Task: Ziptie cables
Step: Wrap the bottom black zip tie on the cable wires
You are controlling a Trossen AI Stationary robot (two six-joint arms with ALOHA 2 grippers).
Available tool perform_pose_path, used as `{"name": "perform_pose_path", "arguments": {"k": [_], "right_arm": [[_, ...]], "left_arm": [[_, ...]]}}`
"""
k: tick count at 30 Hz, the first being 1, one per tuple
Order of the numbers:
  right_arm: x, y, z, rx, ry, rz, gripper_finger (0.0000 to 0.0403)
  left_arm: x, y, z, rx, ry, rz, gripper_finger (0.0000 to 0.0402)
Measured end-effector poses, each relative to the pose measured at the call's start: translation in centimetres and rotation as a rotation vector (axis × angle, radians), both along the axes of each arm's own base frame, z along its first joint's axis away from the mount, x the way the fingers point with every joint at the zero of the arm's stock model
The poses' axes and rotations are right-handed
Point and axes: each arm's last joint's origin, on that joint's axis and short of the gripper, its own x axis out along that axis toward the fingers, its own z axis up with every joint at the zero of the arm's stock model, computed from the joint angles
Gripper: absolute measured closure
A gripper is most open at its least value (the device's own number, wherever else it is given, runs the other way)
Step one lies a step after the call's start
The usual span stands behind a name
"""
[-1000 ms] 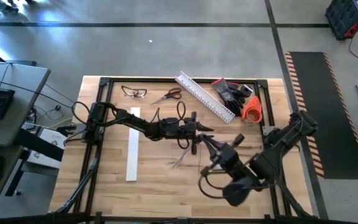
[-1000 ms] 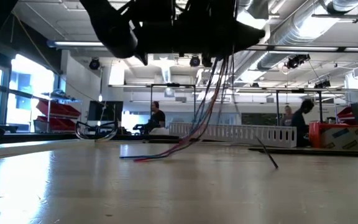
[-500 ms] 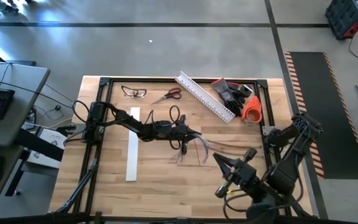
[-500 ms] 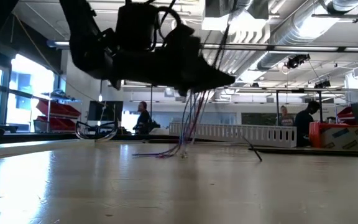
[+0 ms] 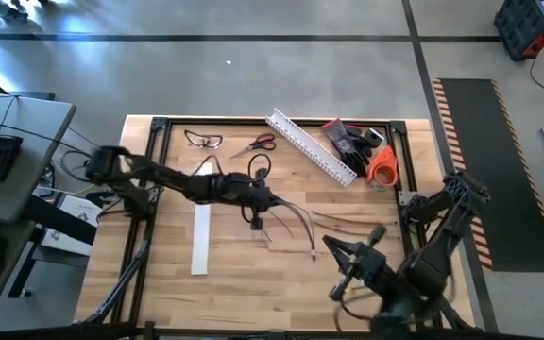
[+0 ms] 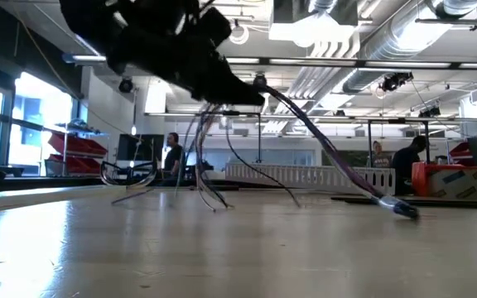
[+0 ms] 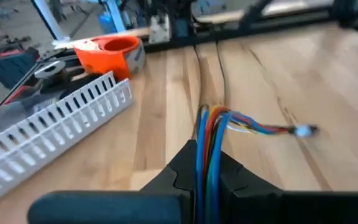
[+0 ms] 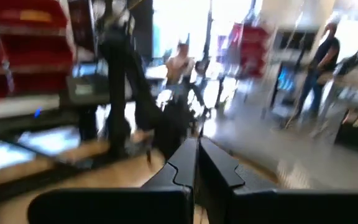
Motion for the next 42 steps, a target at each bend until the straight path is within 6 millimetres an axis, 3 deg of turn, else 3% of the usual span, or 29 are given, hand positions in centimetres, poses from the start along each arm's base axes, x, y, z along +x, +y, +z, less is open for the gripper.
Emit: {"name": "perform_pose_path", "arguments": {"k": [3, 6, 12, 17, 21, 27, 31, 34, 39, 42], "right_arm": [[0.9, -2.5, -2.8, 0.203, 0.097, -0.040, 0.0396], [2.0, -4.5, -7.0, 0.332, 0.237, -0.109, 0.0366], [4.2, -7.6, -14.4, 0.580, 0.445, -0.075, 0.0245], [5.4, -10.0, -19.3, 0.777, 0.394, 0.033, 0.0142], [5.7, -11.2, -21.9, 0.846, 0.371, 0.014, 0.0117], [6.9, -11.2, -24.0, 0.875, 0.469, 0.008, 0.0135], [7.6, -11.1, -24.6, 0.874, 0.502, -0.014, 0.0171], [7.7, -11.0, -24.5, 0.863, 0.537, -0.034, 0.0227], [7.0, -10.6, -23.4, 0.834, 0.701, -0.045, 0.0371], [6.6, -10.1, -22.0, 0.793, 0.808, -0.052, 0.0387]], "left_arm": [[-0.8, 0.0, 1.8, 0.032, 0.021, -0.010, 0.0401], [-1.5, 0.0, 2.7, 0.040, 0.034, -0.010, 0.0401], [-1.8, 0.1, 2.8, 0.046, 0.057, 0.000, 0.0402], [-1.9, 0.1, 2.7, 0.046, 0.067, 0.001, 0.0402], [-1.9, 0.0, 2.7, 0.048, 0.071, 0.002, 0.0401], [-1.9, 0.1, 2.7, 0.056, 0.071, 0.003, 0.0401], [-1.9, 0.1, 2.6, 0.057, 0.079, 0.003, 0.0401], [-2.1, 0.1, 2.7, 0.063, 0.092, 0.000, 0.0401], [-2.8, 0.1, 3.7, 0.074, 0.081, 0.012, 0.0401], [-3.1, 0.1, 4.6, 0.118, 0.125, -0.009, 0.0401]]}}
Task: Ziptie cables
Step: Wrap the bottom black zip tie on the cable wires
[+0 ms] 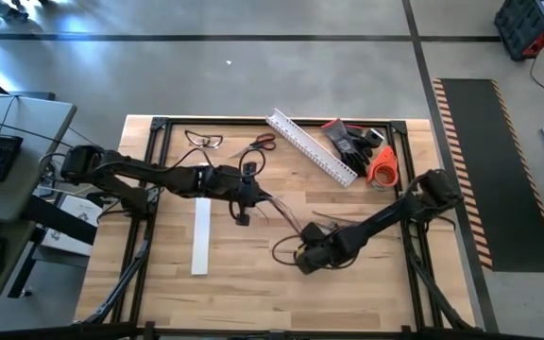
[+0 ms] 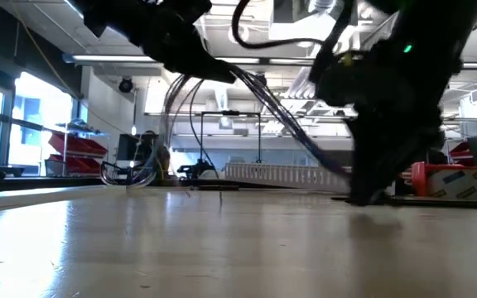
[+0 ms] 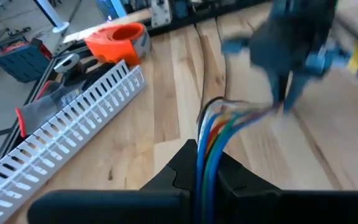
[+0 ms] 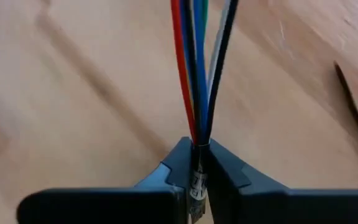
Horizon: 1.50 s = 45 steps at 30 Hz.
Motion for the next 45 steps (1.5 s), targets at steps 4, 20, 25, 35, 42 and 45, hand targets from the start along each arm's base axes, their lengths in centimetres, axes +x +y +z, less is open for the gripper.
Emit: {"name": "perform_pose_path", "arguments": {"k": [4, 20, 25, 35, 42, 45], "right_arm": [[-0.4, 0.9, 2.3, -0.020, 0.103, 0.056, 0.0394], [-3.5, 4.4, 2.8, 0.065, 0.274, 0.121, 0.0401], [-5.5, 4.4, 1.0, 0.100, 0.403, 0.139, 0.0401], [-8.2, 4.5, -0.5, 0.108, 0.539, 0.167, 0.0378], [-8.9, 4.4, 2.0, 0.169, 0.613, 0.158, 0.0290], [-9.2, 3.7, 4.5, 0.144, 0.580, 0.147, 0.0239]], "left_arm": [[0.5, 0.2, 1.8, 0.068, 0.121, -0.034, 0.0401], [5.3, 0.7, -10.3, 0.128, 0.530, -0.316, 0.0381], [4.7, 1.1, -10.2, 0.083, 0.586, -0.269, 0.0326], [1.7, 1.6, -9.8, -0.011, 0.616, -0.174, 0.0273], [-1.5, 1.7, -9.1, -0.090, 0.373, -0.063, 0.0274], [-3.0, 1.6, -8.7, -0.107, 0.281, -0.036, 0.0275]]}}
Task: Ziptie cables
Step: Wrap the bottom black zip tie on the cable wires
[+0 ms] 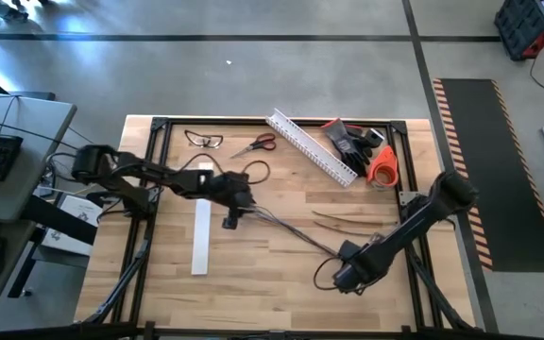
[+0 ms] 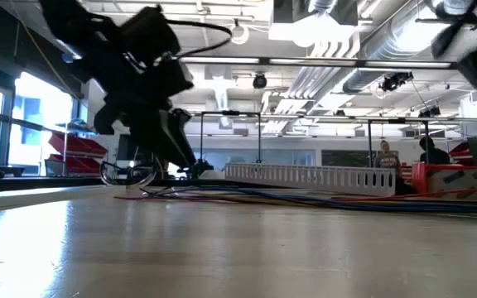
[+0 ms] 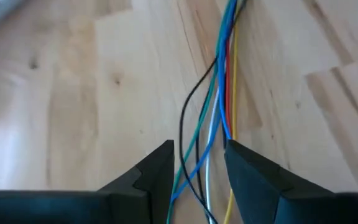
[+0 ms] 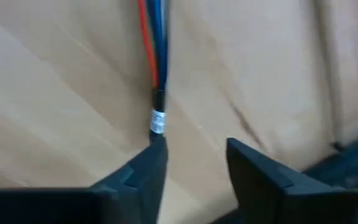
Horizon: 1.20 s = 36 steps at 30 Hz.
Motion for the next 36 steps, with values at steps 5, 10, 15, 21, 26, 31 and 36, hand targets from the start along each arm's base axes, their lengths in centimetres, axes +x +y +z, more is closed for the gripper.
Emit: {"name": "perform_pose_path", "arguments": {"k": [5, 10, 15, 21, 26, 31, 36], "right_arm": [[-1.0, -2.8, 4.3, -0.108, -0.046, -0.156, 0.0181], [-0.8, -5.7, 4.3, -0.035, 0.060, -0.088, 0.0180], [0.6, -8.4, 1.4, 0.062, 0.144, 0.079, 0.0199], [0.7, -11.0, -2.2, 0.140, 0.141, 0.162, 0.0231], [0.1, -12.0, -4.2, 0.147, 0.114, 0.157, 0.0271], [-0.3, -12.1, -5.6, 0.149, 0.058, 0.170, 0.0313], [-0.1, -12.0, -5.8, 0.157, 0.030, 0.164, 0.0376]], "left_arm": [[-1.5, -0.2, 0.5, -0.029, -0.177, 0.030, 0.0275], [-2.4, -0.3, -0.4, -0.073, -0.253, 0.054, 0.0275], [-3.0, -0.8, -0.9, -0.090, -0.271, 0.043, 0.0275], [-2.9, -2.0, -0.8, -0.098, -0.291, -0.007, 0.0275], [-2.8, -2.8, -0.5, -0.103, -0.335, -0.041, 0.0275], [-2.6, -3.2, -0.1, -0.093, -0.373, -0.066, 0.0275], [-2.5, -3.2, 0.2, -0.098, -0.417, -0.075, 0.0275]]}}
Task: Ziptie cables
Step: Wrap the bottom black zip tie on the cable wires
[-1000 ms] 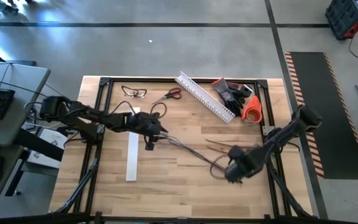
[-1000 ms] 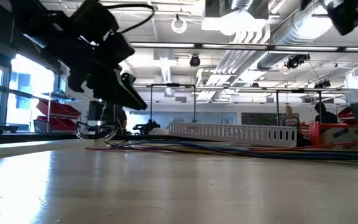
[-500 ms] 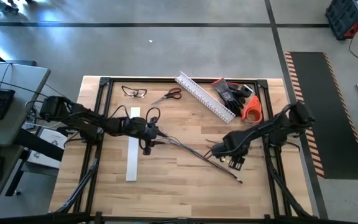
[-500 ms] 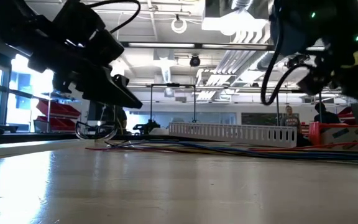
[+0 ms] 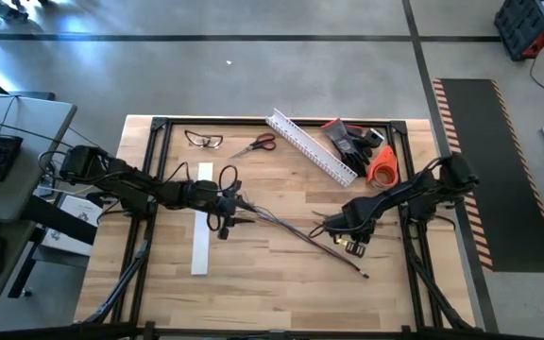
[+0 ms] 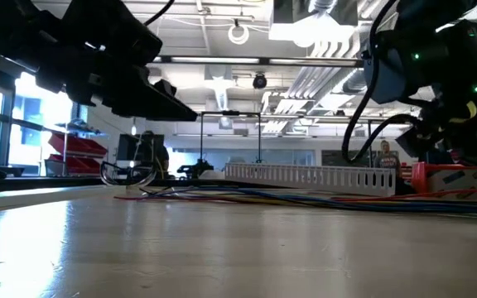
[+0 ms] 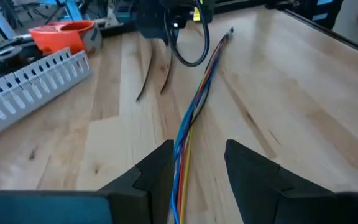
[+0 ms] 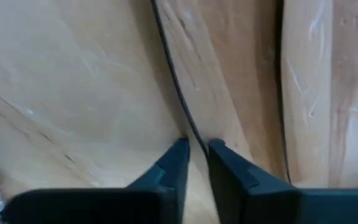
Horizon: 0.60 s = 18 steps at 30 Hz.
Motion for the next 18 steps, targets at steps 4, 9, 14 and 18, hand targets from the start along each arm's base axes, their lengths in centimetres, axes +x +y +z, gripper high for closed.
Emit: {"name": "perform_pose_path", "arguments": {"k": [4, 9, 14, 18], "right_arm": [[1.9, 0.3, 1.0, -0.045, -0.117, 0.001, 0.0398], [4.7, 0.7, 3.5, -0.110, -0.274, -0.076, 0.0403], [7.0, 1.0, 5.9, -0.140, -0.391, -0.127, 0.0403], [8.9, 1.4, 6.2, -0.146, -0.419, -0.095, 0.0403]], "left_arm": [[0.8, 0.0, 0.0, 0.051, -0.071, -0.016, 0.0275], [3.7, -0.2, -0.2, 0.138, -0.111, -0.043, 0.0275], [7.6, -0.5, -1.2, 0.213, -0.104, -0.074, 0.0275], [10.1, -0.9, -1.4, 0.256, -0.126, -0.095, 0.0275]]}}
